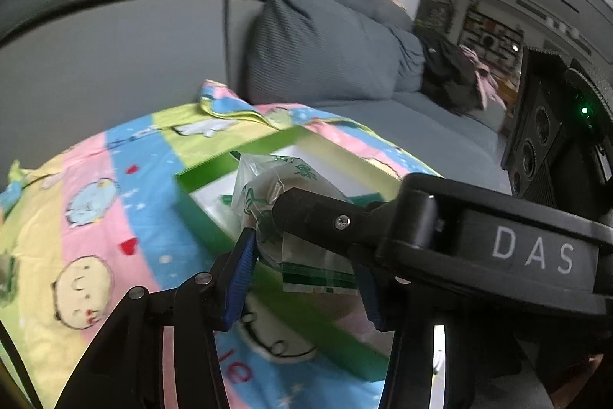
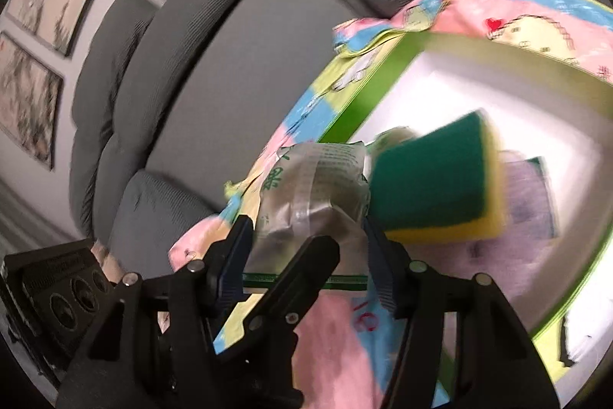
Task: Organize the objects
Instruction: 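Carry the bag in the right gripper over the green box and release it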
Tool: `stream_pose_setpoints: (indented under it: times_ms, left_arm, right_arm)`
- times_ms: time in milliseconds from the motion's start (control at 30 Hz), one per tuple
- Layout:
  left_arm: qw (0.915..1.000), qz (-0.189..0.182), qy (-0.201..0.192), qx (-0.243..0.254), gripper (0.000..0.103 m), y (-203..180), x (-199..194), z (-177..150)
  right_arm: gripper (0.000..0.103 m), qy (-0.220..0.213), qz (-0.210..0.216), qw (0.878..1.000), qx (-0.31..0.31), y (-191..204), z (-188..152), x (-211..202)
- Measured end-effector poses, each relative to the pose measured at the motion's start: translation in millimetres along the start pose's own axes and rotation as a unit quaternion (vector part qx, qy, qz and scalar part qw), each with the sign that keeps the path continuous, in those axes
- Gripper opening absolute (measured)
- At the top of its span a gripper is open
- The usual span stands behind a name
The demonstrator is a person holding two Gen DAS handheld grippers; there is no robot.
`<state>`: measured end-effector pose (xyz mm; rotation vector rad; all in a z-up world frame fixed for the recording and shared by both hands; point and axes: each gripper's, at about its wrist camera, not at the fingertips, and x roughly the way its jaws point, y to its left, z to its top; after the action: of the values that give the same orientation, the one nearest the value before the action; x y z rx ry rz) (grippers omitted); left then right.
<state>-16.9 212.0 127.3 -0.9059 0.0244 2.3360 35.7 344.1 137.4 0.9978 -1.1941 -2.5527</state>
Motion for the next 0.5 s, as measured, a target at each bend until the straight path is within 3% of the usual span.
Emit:
stream_pose_setpoints:
  times_ms: [233, 500]
  left_arm:
    - [0.9992, -0.028, 0.012, 0.028, 0.05, -24, 24, 5]
    - [0.9977, -0.06, 0.031, 0.006, 0.05, -26, 42, 1]
  right_arm:
    - [0.058, -0.029, -0.037, 0.999, 0.026, -21, 5, -17]
    - [0.057, -0.041, -0.078, 0.995, 0.042, -34, 7, -21]
